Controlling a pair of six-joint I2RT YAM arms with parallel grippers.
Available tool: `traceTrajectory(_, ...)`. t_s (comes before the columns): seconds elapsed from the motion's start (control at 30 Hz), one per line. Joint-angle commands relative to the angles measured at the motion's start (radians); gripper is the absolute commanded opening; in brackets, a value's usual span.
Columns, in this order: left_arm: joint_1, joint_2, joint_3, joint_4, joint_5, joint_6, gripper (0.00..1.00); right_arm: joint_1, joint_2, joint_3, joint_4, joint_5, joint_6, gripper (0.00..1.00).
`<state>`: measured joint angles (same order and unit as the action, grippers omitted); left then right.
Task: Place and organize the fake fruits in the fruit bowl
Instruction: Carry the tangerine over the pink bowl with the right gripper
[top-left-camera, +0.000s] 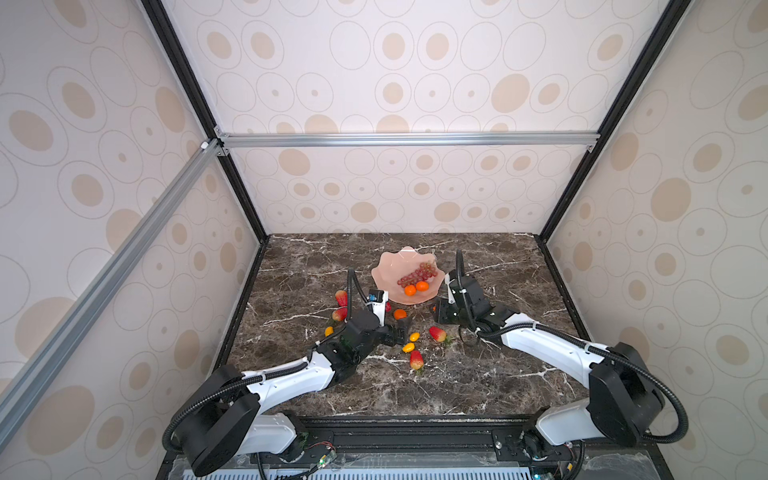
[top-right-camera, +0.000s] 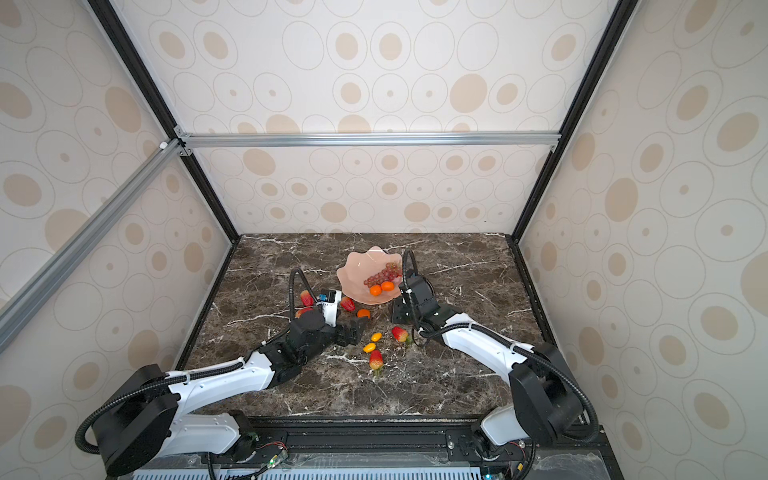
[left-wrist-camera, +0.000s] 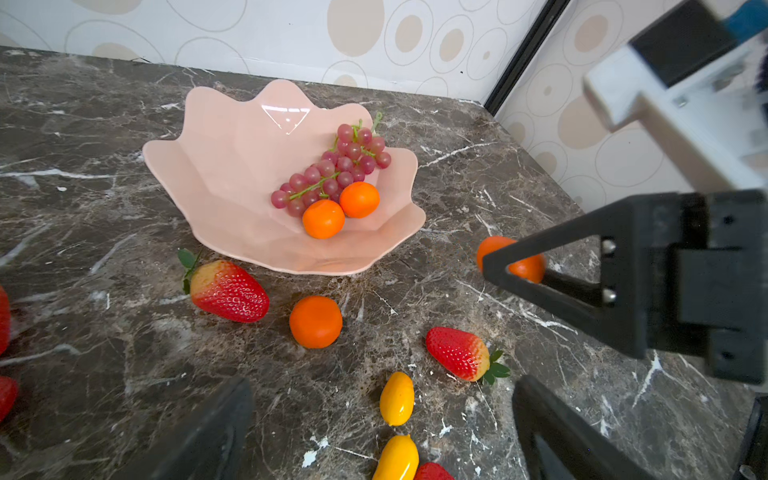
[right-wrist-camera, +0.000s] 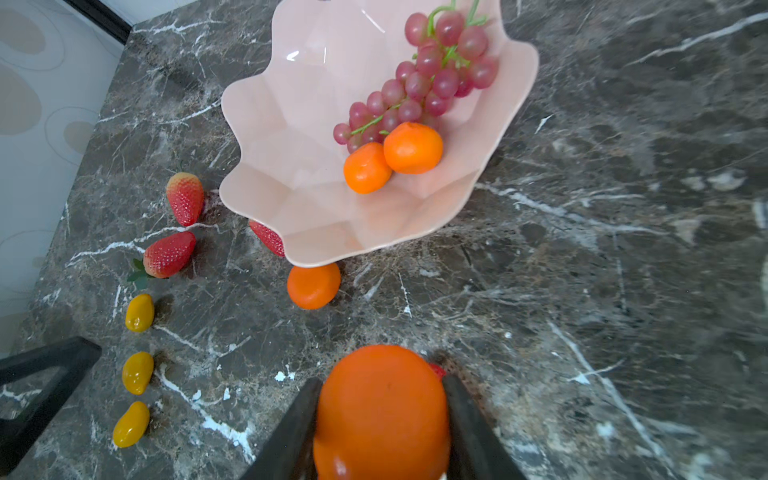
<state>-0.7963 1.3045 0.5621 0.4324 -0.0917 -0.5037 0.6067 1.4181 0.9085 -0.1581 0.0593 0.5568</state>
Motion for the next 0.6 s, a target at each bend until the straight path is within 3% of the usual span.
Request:
traceTrajectory(0.0, -0.006, 0.036, 0.073, 0.016, 0.016, 0.043, 0.98, 0.004, -0.059, 0.007, -0.076, 0.075, -0.012, 0.43)
traceTrajectory(0.27, 0.006, 0.092, 0.162, 0.003, 0.014, 0.057, 0.98, -0.013, -0.026, 0.128, -0.161, 0.11, -0.06, 0.44)
traceTrajectory(0.57, 0.055, 0.135, 0.246, -0.009, 0.033, 0.069, 0.98, -0.056, 0.138, 0.327, -0.292, 0.086, -0.082, 0.43)
